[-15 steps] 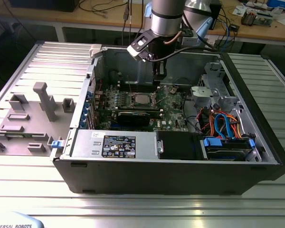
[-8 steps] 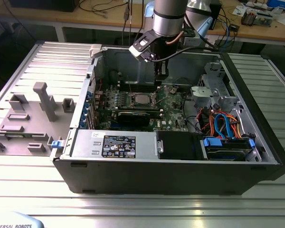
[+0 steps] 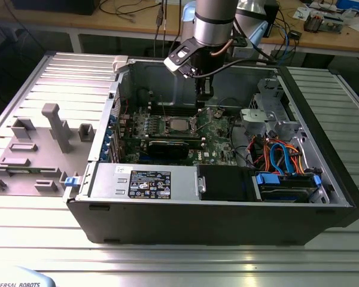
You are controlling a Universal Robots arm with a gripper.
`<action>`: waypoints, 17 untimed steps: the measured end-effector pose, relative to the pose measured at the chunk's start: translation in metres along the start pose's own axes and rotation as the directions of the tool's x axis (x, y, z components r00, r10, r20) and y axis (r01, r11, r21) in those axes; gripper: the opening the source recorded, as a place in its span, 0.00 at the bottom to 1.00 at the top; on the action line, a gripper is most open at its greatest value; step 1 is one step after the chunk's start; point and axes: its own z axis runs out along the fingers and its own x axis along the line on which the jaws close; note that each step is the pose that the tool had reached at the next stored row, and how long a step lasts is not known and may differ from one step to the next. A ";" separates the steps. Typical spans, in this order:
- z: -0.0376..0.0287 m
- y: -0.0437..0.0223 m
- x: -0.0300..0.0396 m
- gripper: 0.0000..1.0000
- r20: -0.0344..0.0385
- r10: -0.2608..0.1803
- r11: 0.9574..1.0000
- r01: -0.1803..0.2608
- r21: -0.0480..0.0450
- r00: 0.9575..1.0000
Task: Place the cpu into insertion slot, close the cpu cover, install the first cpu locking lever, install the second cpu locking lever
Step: 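Close the cpu cover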
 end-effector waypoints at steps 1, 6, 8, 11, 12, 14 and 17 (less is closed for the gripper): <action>0.0000 0.0000 0.0000 0.11 0.000 0.000 1.000 0.000 0.000 1.000; 0.0000 0.0002 0.0000 0.11 0.000 0.000 1.000 0.000 0.000 1.000; 0.0000 0.0012 -0.0001 0.11 0.000 0.000 1.000 0.000 0.000 1.000; 0.0000 0.0045 -0.0002 0.11 0.000 0.000 1.000 0.000 0.000 1.000; 0.0001 0.0059 -0.0002 0.11 0.000 0.000 1.000 0.000 0.000 1.000; 0.0001 0.0086 -0.0004 0.11 0.000 0.000 1.000 0.000 0.000 1.000; 0.0001 0.0111 -0.0004 0.11 0.000 0.000 1.000 0.000 0.000 1.000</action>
